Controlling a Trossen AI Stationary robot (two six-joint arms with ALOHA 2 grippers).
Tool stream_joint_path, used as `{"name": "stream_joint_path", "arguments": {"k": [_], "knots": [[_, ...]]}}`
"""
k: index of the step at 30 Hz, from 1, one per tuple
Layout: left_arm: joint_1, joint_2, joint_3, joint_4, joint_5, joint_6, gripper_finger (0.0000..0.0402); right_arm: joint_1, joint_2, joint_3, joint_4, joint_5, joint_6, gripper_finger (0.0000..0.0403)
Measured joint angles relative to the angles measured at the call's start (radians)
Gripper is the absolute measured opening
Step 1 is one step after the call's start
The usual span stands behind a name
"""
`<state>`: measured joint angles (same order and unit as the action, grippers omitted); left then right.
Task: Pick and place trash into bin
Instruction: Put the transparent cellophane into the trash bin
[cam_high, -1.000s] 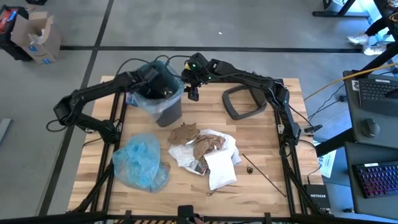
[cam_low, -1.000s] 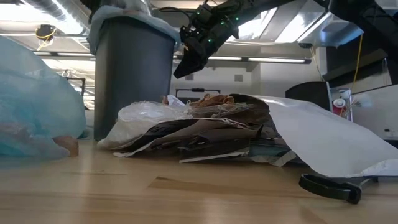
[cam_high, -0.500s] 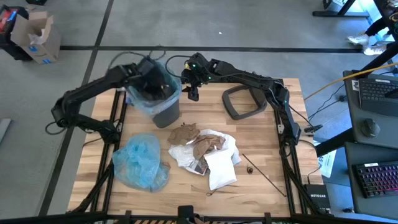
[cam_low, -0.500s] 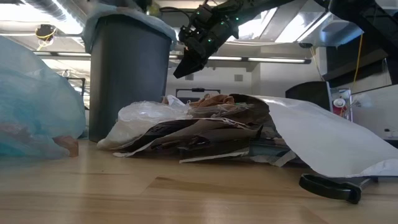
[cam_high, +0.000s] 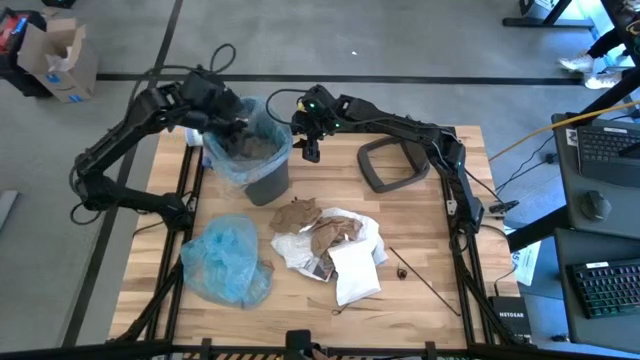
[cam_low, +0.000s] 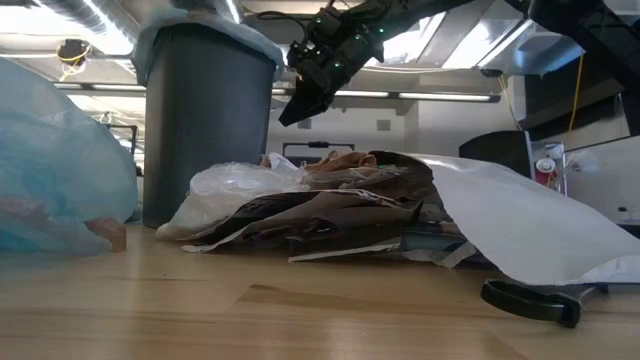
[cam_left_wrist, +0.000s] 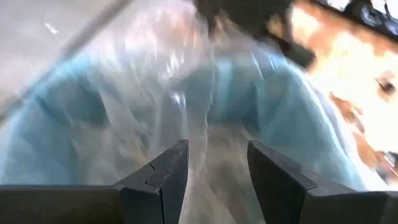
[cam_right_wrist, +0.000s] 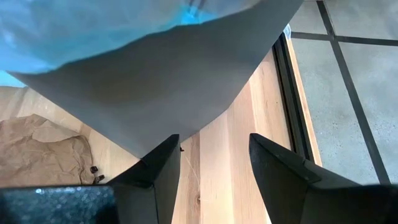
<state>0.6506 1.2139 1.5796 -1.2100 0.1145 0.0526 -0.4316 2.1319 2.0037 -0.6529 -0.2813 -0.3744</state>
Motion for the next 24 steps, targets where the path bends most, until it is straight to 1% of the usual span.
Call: {"name": "stream_joint_path", "arguments": {"k": [2,5,8,10,13,15,17,19,22,23,24], "knots": [[0.000,0.001,0.009,-0.063,0.011,0.000,0.0158,0.000,0.000,0.000,0.000,0.000,0.000,0.0184],[-0.003,-0.020,0.024,-0.072,0.018,-0.024,0.0158,0.000,0.000,0.000,0.000,0.000,-0.003,0.0184],[-0.003,-0.047,0.055,-0.071,0.096,-0.037,0.0158,0.000,0.000,0.000,0.000,0.000,-0.014,0.0184],[-0.003,-0.061,0.076,-0.083,0.180,-0.054,0.0158,0.000,0.000,0.000,0.000,0.000,-0.016,0.0184],[-0.003,-0.088,0.088,-0.136,0.364,-0.088,0.0157,0.000,0.000,0.000,-0.002,0.000,-0.016,0.0184],[-0.003,-0.102,0.075,-0.152,0.474,-0.097,0.0153,0.000,0.000,0.000,-0.001,0.000,-0.018,0.0184],[-0.004,-0.109,0.053,-0.177,0.551,-0.098,0.0149,0.000,0.000,0.000,0.000,0.000,-0.023,0.0184],[-0.004,-0.108,0.029,-0.186,0.567,-0.097,0.0143,0.000,0.000,0.000,0.000,0.000,-0.023,0.0184],[-0.003,-0.106,-0.028,-0.186,0.555,-0.096,0.0136,0.000,0.000,0.000,0.001,0.000,-0.023,0.0184],[-0.003,-0.102,-0.044,-0.181,0.522,-0.096,0.0133,0.000,0.000,0.000,0.001,0.000,-0.023,0.0184],[-0.003,-0.097,-0.057,-0.176,0.466,-0.096,0.0131,0.000,0.000,0.000,0.001,0.000,-0.023,0.0184]]}}
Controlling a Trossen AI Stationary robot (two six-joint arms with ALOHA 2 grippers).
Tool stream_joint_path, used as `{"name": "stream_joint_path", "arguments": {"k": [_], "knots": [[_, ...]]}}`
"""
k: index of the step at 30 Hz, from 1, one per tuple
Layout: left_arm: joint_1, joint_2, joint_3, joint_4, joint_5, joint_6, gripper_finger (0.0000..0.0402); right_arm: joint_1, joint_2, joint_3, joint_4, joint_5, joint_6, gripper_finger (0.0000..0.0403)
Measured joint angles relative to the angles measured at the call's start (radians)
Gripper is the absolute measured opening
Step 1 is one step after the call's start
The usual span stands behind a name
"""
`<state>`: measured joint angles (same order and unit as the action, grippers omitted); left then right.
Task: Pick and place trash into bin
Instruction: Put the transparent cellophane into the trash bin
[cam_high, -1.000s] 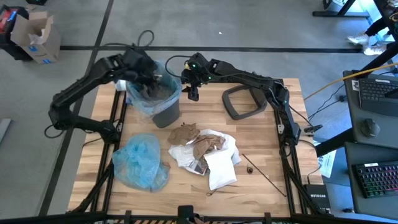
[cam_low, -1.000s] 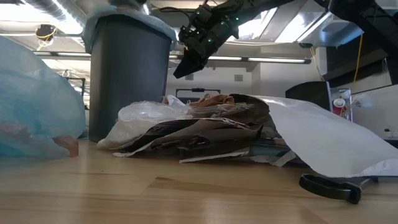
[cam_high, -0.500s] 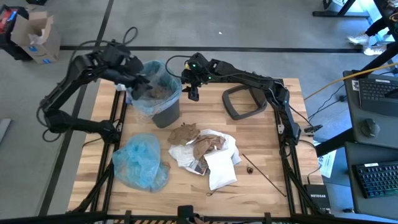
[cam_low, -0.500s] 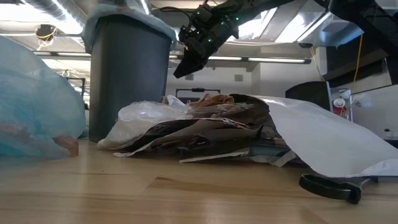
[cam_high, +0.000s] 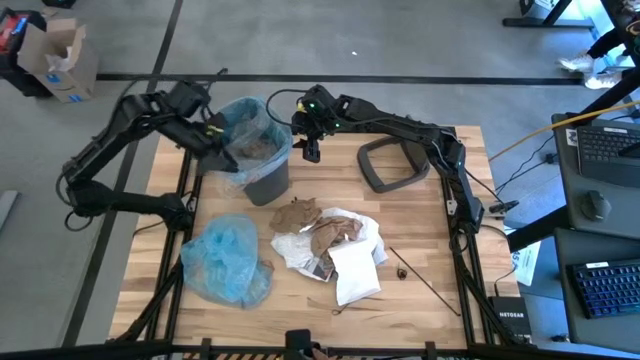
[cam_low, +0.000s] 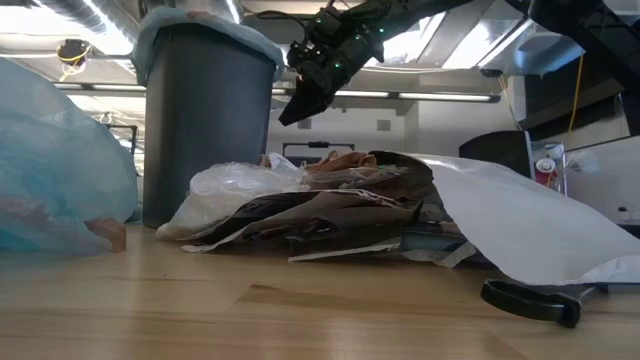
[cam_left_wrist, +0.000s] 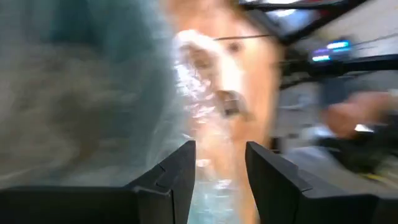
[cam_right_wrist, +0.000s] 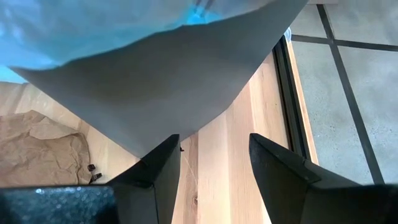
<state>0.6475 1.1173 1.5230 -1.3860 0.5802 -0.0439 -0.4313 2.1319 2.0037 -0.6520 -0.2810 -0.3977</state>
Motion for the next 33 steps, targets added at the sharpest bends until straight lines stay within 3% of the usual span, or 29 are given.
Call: {"name": "stream_joint_path", "arguments": {"k": [5,8,24,33], "knots": [[0.000,0.017,-0.024,0.118,-0.302,0.021,0.0125,0.000,0.000,0.000,0.000,0.000,0.000,0.0184],[0.000,0.031,-0.026,0.205,-0.398,0.029,0.0123,0.000,0.000,0.000,0.000,0.000,0.000,0.0184],[0.000,0.326,-0.027,0.190,-0.518,0.153,0.0123,0.000,0.000,0.000,0.000,0.000,0.005,0.0184],[0.000,0.420,-0.027,0.207,-0.574,0.177,0.0123,-0.001,0.000,0.000,-0.002,0.000,0.006,0.0184]]}}
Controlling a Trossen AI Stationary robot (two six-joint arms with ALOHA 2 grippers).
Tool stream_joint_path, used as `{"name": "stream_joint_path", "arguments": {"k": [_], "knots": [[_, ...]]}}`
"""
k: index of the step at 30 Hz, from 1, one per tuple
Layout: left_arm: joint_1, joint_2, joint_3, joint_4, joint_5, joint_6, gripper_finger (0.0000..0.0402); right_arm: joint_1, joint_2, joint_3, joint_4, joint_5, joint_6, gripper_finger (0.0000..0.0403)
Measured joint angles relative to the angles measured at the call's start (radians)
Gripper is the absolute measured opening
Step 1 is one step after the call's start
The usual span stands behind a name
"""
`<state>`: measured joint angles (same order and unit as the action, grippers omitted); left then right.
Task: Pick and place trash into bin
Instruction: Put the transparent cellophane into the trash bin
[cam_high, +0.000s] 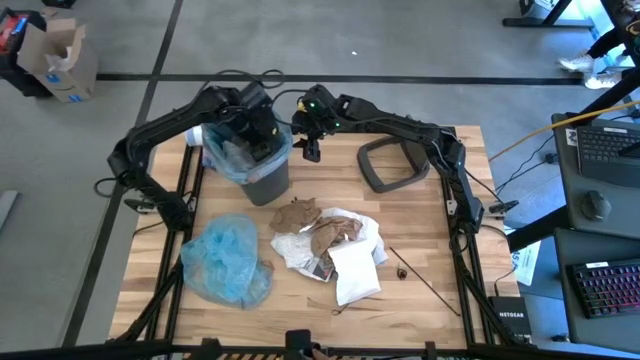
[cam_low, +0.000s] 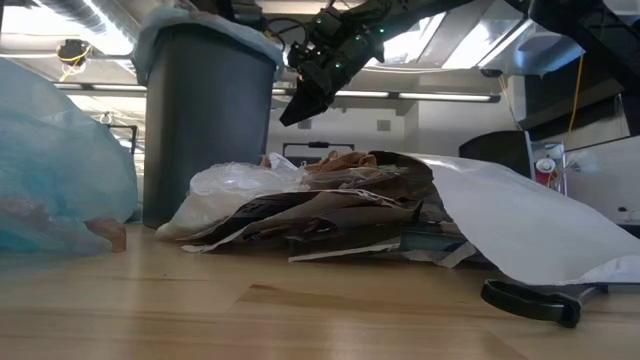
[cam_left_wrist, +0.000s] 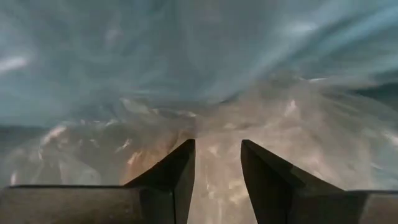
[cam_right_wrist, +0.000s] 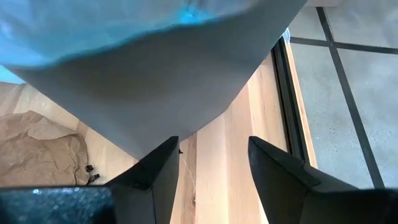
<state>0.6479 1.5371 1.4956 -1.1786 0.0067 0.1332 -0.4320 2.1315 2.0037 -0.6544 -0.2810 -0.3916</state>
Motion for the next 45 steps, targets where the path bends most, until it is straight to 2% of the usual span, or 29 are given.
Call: {"name": "stream_joint_path", "arguments": {"k": [7,16,19,28,33,38,40,42,45], "knots": [[-0.007,0.015,-0.039,0.112,-0.010,-0.006,0.0123,0.000,0.000,0.000,0.001,0.000,0.002,0.0184],[-0.007,-0.008,-0.278,0.255,0.015,-0.055,0.0123,0.000,0.000,0.000,0.003,0.001,0.002,0.0184],[-0.007,-0.018,-0.316,0.276,0.013,-0.058,0.0123,0.001,0.000,0.000,0.001,0.015,-0.003,0.0184],[-0.006,-0.167,-0.181,0.275,0.015,-0.073,0.0123,0.000,0.000,0.069,-0.029,0.054,-0.007,0.0184],[0.007,-0.258,-0.159,0.314,-0.005,-0.032,0.0130,0.000,-0.001,0.131,-0.067,0.070,-0.010,0.0184],[0.031,-0.330,-0.154,0.396,-0.020,0.002,0.0172,0.000,-0.001,0.173,-0.088,0.100,-0.017,0.0184],[0.029,-0.356,-0.114,0.393,-0.013,-0.014,0.0192,0.000,-0.001,0.183,-0.090,0.114,-0.019,0.0184],[0.028,-0.379,-0.053,0.342,0.013,-0.046,0.0211,0.000,-0.001,0.196,-0.112,0.116,-0.020,0.0184],[0.028,-0.398,0.041,0.179,0.092,-0.092,0.0228,0.000,-0.001,0.200,-0.122,0.117,-0.022,0.0184]]}}
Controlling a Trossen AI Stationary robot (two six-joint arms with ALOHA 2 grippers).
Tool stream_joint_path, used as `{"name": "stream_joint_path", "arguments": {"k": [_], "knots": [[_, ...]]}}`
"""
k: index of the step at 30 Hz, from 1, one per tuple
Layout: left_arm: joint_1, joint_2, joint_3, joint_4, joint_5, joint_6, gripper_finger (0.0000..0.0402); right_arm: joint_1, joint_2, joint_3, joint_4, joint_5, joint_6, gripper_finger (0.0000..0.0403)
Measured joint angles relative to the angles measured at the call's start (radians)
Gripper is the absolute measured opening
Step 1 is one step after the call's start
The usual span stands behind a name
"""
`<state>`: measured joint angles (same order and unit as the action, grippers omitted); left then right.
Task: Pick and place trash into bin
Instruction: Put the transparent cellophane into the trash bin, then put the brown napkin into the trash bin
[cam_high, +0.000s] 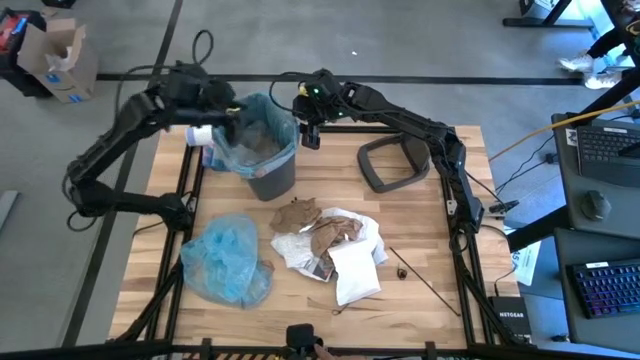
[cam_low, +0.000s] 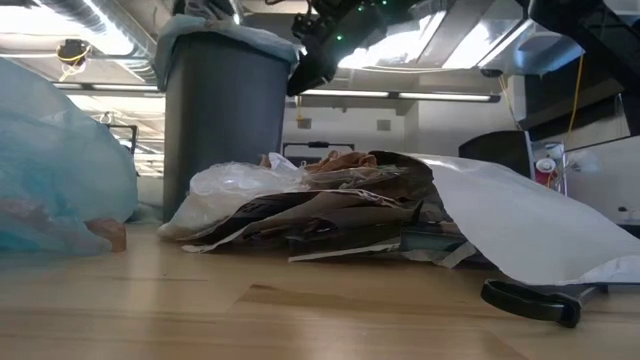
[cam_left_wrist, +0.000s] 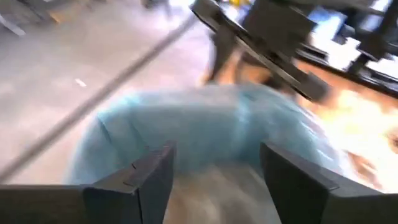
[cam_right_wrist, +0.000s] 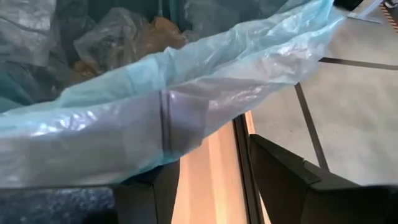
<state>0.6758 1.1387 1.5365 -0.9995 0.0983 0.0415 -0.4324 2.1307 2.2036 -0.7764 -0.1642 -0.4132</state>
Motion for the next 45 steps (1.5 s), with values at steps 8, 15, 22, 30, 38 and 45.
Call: {"name": "stream_joint_path", "arguments": {"k": [8,15,22,30,38,45], "knots": [[-0.016,-0.015,0.027,-0.357,0.114,-0.004,0.0225,0.000,0.000,0.000,-0.026,0.000,-0.008,0.0184],[-0.029,0.040,-0.120,-0.102,0.090,0.003,0.0206,0.000,0.000,0.000,-0.018,-0.001,-0.013,0.0184],[-0.030,0.164,-0.205,-0.062,0.080,0.002,0.0195,0.001,0.000,0.000,-0.038,-0.003,-0.013,0.0184],[-0.032,0.275,-0.301,-0.005,-0.014,0.023,0.0182,0.000,0.000,0.009,-0.070,-0.001,-0.013,0.0184],[-0.030,0.248,-0.199,-0.025,-0.031,0.040,0.0171,0.015,0.000,0.151,-0.223,0.052,-0.013,0.0184],[-0.042,0.095,-0.058,-0.029,-0.044,0.005,0.0166,0.015,-0.113,0.127,-0.326,0.039,0.027,0.0184]]}}
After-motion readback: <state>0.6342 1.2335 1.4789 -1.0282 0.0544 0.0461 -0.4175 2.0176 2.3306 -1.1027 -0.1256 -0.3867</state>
